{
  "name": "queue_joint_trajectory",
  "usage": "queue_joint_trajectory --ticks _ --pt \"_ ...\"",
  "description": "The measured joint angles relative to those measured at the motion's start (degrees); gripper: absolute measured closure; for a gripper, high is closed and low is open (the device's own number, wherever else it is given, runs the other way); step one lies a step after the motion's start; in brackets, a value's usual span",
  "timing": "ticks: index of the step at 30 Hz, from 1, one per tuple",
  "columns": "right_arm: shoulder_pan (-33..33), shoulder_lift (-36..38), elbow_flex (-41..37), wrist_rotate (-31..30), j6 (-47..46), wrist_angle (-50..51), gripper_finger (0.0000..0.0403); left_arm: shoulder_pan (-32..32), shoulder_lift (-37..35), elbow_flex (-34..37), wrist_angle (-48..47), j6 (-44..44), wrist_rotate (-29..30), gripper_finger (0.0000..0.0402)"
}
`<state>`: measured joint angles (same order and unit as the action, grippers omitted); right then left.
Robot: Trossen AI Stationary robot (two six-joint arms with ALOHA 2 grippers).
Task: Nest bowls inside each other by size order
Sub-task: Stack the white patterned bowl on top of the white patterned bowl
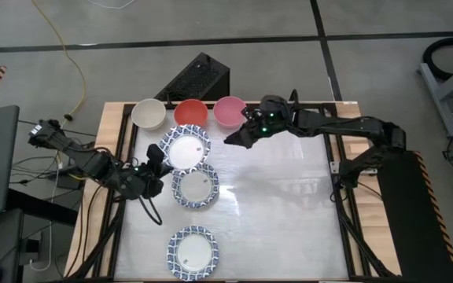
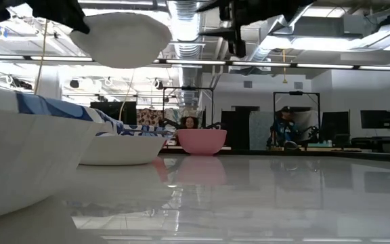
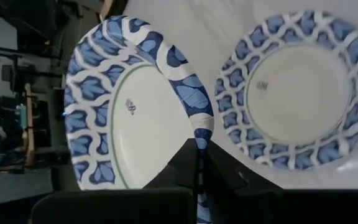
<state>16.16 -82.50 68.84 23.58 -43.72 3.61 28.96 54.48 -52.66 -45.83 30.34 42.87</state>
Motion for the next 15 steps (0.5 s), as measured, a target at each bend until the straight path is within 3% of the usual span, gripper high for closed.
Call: queue_joint_trajectory --ticks 6,15 --pt "0.0 -0.9 0.0 -5.5 0.0 -0.2 0.0182 -1.7 0.0 0.0 0.1 6.9 0.0 0.0401" --pt "0.0 -3.8 0.0 -7.4 0.0 -5.5 0.0182 -4.3 0.0 0.0 0.3 12.2 -2.7 0.0401"
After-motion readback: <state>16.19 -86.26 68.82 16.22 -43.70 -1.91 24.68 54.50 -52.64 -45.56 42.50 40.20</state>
